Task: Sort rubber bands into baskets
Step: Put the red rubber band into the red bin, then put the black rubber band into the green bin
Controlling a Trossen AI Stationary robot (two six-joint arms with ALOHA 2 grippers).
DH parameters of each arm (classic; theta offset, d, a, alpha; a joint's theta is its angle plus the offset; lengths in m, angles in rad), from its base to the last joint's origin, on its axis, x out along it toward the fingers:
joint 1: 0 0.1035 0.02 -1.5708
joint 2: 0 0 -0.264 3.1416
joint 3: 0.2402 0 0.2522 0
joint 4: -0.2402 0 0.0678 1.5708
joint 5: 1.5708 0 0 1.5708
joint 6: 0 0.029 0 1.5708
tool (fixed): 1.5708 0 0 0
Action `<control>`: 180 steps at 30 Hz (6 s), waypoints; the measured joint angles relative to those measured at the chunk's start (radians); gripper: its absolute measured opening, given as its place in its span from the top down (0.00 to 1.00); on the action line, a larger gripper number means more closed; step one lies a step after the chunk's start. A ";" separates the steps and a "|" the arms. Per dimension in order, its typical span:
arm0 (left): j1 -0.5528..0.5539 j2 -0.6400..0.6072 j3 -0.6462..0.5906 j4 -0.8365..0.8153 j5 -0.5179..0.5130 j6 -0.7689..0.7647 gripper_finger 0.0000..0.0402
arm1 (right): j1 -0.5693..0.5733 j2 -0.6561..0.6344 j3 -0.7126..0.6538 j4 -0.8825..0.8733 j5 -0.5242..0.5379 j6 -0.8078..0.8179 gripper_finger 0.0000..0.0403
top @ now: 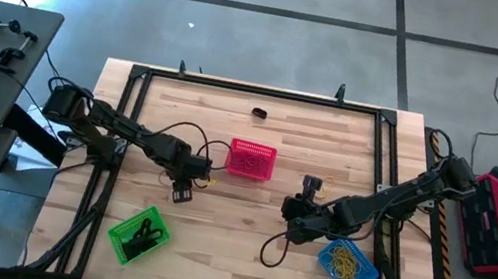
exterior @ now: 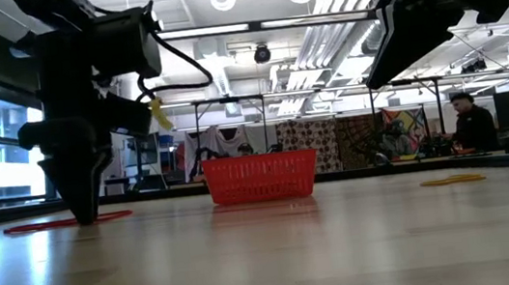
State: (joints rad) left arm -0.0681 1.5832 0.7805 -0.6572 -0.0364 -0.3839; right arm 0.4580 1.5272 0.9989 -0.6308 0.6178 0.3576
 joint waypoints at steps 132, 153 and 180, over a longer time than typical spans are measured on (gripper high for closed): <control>0.228 0.350 0.595 0.192 -0.005 0.468 0.78 | -0.105 -0.010 -0.359 0.621 -0.162 -0.085 1.00; 0.433 0.349 0.710 0.041 -0.022 0.672 0.98 | -0.104 -0.010 -0.359 0.693 -0.159 -0.087 1.00; 0.605 0.681 1.195 -0.323 0.096 0.923 1.00 | -0.104 -0.010 -0.359 0.748 -0.165 -0.130 1.00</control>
State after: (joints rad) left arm 0.5371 2.2639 1.9752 -0.9804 0.0592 0.5389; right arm 0.3542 1.5169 0.6399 0.1176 0.4530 0.2279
